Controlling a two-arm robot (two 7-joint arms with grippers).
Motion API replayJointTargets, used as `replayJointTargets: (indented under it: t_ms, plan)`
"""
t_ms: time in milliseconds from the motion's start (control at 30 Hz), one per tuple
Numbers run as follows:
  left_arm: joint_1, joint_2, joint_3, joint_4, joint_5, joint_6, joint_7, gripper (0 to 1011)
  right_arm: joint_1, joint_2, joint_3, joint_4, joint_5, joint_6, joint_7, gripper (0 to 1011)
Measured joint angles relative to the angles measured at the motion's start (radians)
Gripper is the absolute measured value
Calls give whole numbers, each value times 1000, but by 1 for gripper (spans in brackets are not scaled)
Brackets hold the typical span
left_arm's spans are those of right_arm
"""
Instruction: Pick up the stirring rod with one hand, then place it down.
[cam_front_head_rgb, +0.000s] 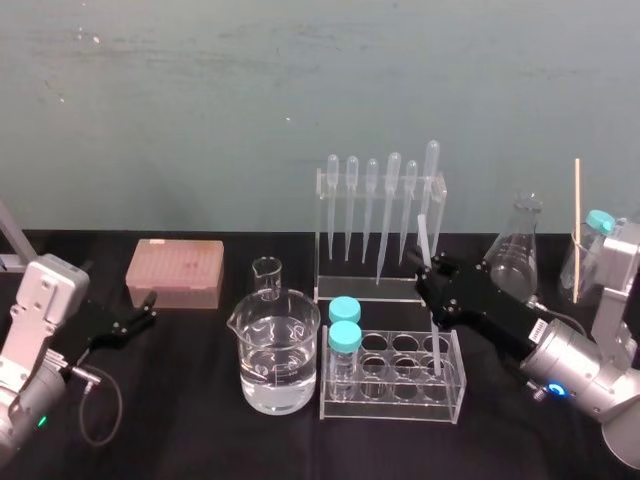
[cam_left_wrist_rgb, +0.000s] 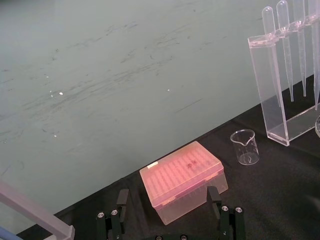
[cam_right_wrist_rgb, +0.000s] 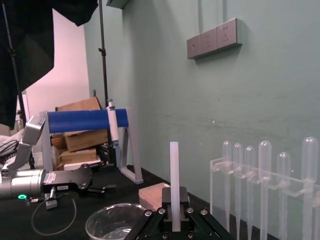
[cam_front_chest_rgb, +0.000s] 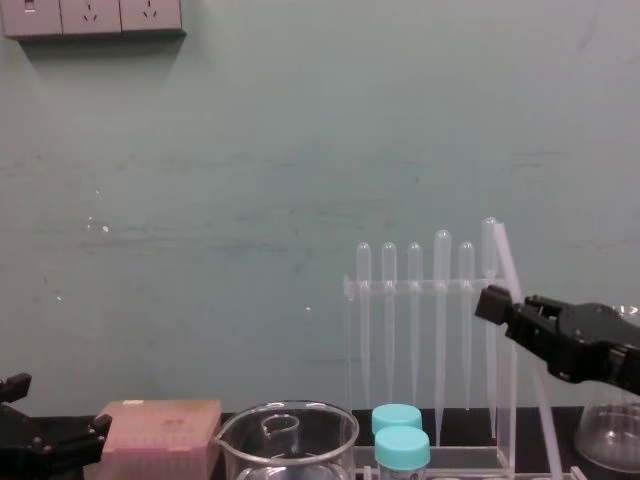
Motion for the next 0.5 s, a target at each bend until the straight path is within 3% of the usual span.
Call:
replayJointTargets:
  t_ms: [500]
  plan:
    - [0, 0, 0, 0, 0, 0, 0, 1000, 47, -10, -52, 94, -33, 14, 22, 69]
